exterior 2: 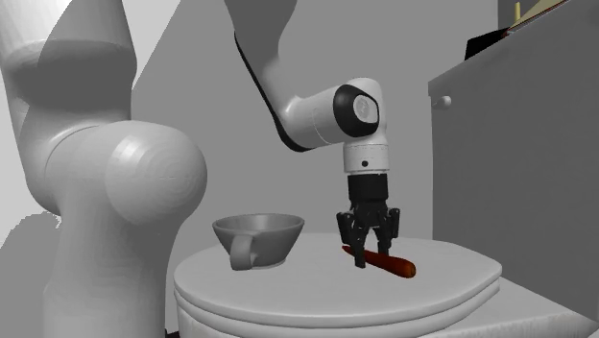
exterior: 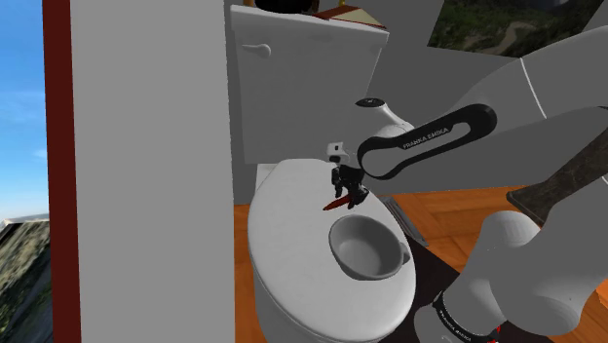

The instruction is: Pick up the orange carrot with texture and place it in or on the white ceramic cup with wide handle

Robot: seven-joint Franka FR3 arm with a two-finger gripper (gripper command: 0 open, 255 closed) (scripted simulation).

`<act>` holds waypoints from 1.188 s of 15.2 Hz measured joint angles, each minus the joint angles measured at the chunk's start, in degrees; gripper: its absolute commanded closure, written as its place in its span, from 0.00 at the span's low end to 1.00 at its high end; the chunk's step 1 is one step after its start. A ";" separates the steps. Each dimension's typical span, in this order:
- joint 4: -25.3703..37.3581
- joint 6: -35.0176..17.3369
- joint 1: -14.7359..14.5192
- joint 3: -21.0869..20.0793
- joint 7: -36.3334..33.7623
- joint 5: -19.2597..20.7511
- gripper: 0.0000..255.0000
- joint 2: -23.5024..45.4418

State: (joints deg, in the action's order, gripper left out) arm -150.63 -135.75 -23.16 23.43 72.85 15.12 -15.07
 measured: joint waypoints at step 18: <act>3.59 8.99 0.25 -1.38 -0.06 0.18 1.00 -5.61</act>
State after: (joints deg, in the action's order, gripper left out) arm -147.04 -126.76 -22.91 22.05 72.79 15.29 -20.68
